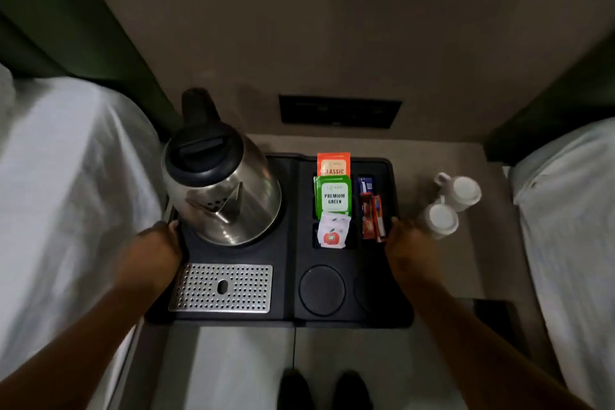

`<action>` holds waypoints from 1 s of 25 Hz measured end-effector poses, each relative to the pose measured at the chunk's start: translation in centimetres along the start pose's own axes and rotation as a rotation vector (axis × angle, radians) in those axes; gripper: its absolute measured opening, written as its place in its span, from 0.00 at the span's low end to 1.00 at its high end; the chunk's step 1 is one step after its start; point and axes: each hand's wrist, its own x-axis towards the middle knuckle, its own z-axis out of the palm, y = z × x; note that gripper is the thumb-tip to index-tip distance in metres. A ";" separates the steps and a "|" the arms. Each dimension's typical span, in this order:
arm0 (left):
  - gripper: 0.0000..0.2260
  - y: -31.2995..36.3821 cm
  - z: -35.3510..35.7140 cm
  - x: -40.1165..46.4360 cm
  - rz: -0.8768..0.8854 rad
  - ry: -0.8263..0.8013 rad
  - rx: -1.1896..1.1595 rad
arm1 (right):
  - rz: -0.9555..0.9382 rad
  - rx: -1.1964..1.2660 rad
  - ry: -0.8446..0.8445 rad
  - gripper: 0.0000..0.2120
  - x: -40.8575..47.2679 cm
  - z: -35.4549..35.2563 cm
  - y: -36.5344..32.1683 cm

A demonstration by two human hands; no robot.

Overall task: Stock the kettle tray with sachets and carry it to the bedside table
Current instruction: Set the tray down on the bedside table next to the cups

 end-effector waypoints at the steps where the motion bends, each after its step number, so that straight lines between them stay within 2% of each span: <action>1: 0.15 0.0 2.1 1.1 -0.011 -0.008 0.007 | -0.015 -0.030 0.005 0.17 1.0 1.9 0.7; 5: 0.18 0.0 8.1 3.4 -0.083 -0.030 -0.033 | -0.005 -0.099 0.034 0.18 3.5 5.7 2.7; 10: 0.16 1.8 8.6 6.2 -0.056 -0.047 -0.067 | 0.085 -0.104 -0.081 0.21 5.3 4.8 1.9; 12: 0.17 1.7 7.7 5.4 -0.159 -0.050 -0.127 | 0.106 -0.066 -0.136 0.20 5.5 2.9 2.1; 14: 0.28 3.8 6.6 0.8 -0.355 0.131 -0.099 | 0.097 -0.007 -0.050 0.13 5.5 -0.3 3.7; 15: 0.33 7.3 6.4 -2.8 -0.326 0.194 -0.128 | 0.089 -0.008 0.042 0.08 6.0 -2.5 5.3; 16: 0.35 12.3 6.5 -6.4 -0.197 0.180 -0.213 | 0.080 -0.036 0.117 0.12 7.0 -4.2 6.9; 17: 0.34 17.6 7.5 -8.9 0.029 0.071 -0.291 | 0.097 -0.118 0.119 0.22 8.5 -5.5 8.9; 18: 0.34 22.8 8.2 -10.6 0.209 -0.044 -0.360 | 0.129 -0.219 0.053 0.32 10.4 -6.4 10.6; 20: 0.40 33.1 8.6 -10.0 0.416 -0.206 -0.402 | 0.174 -0.325 -0.191 0.47 14.4 -6.9 12.6; 22: 0.47 40.4 9.9 -5.4 0.462 -0.259 -0.339 | 0.080 -0.311 -0.422 0.53 17.1 -5.6 13.4; 23: 0.47 42.8 10.5 -3.2 0.457 -0.282 -0.283 | 0.012 -0.285 -0.473 0.53 18.0 -4.7 13.6; 25: 0.37 44.7 11.7 -1.1 0.454 -0.361 -0.187 | -0.034 -0.217 -0.478 0.47 18.7 -3.6 13.9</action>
